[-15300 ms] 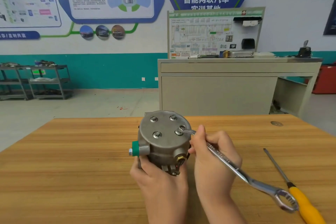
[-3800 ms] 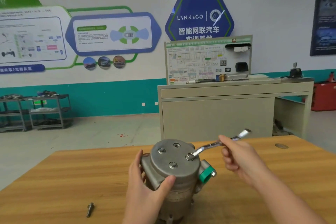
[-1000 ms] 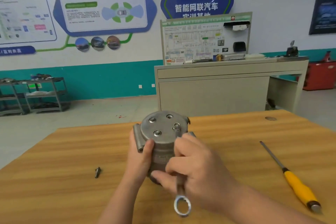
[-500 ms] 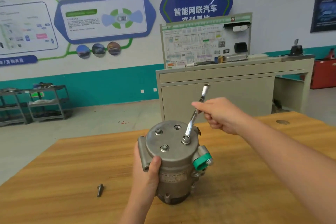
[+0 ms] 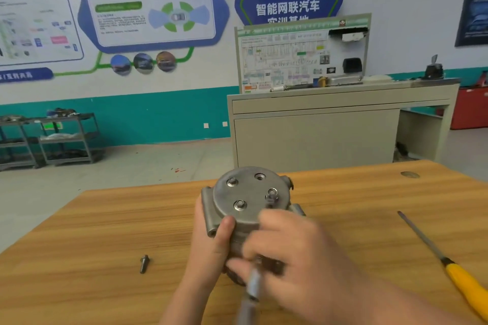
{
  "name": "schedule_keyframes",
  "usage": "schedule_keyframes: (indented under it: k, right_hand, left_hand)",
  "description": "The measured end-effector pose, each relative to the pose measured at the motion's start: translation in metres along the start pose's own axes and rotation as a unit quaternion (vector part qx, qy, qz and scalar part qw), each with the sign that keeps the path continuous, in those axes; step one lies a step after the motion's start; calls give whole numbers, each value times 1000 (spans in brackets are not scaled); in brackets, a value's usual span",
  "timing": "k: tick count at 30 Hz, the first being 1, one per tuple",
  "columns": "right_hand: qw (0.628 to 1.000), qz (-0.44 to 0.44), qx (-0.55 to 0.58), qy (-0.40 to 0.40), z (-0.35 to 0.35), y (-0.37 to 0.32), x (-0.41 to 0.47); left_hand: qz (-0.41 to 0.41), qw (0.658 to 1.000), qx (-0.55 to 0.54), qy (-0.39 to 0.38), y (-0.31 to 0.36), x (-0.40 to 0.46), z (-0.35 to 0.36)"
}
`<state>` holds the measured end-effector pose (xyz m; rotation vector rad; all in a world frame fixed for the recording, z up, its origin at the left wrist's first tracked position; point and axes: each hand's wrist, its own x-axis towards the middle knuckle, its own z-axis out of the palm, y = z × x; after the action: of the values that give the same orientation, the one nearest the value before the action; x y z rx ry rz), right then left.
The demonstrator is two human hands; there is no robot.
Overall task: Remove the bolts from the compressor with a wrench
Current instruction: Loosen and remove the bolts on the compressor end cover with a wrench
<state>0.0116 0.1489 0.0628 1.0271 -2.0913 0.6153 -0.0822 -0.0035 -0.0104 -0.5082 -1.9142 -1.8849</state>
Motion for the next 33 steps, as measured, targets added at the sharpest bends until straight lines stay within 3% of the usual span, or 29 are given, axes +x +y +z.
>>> schedule_keyframes:
  k: [2, 4, 7, 9, 12, 14, 17, 20, 22, 25, 27, 29, 31, 33]
  right_hand:
    - [983, 61, 164, 62, -8, 10, -33]
    - [938, 170, 288, 93, -19, 19, -51]
    - [815, 313, 461, 159, -27, 50, -54]
    - [740, 387, 514, 195, -26, 79, -40]
    - [680, 480, 532, 155, -28, 120, 4]
    - [693, 521, 494, 71, -27, 133, 40]
    - [774, 514, 363, -69, -13, 125, 90]
    - [877, 398, 195, -185, -2, 91, 121]
    - [933, 286, 45, -215, 6, 64, 119]
    - [968, 80, -190, -139, 13, 27, 88]
    - [976, 16, -191, -103, 11, 7, 61]
    - [986, 23, -158, -57, 9, 1, 27]
    - [991, 44, -93, 83, 11, 5, -9]
    - [960, 171, 113, 191, 6, 9, -33]
  left_hand:
    - [1, 1000, -22, 15, 2, -3, -1]
    - [-9, 999, -36, 14, 4, -4, 0]
    - [-14, 999, -27, 19, 5, -6, 2]
    - [-24, 999, -23, 18, 6, -5, 5]
    - [-28, 999, -27, -2, 8, -2, 7]
    - [-28, 999, -27, -9, 7, 0, 8]
    - [-22, 1000, -6, -9, 4, 5, 7]
    - [-18, 999, 43, -8, 1, 11, 7]
    - [-24, 998, 52, -6, 1, 15, 7]
    - [-35, 992, 121, 10, -4, 18, 5]
    - [-68, 991, 118, -10, -13, 9, -3]
    - [-64, 993, 84, -43, -14, -3, -5]
    - [-60, 998, 28, 8, -2, -3, 2]
    - [-31, 999, 22, 22, 7, -4, 3]
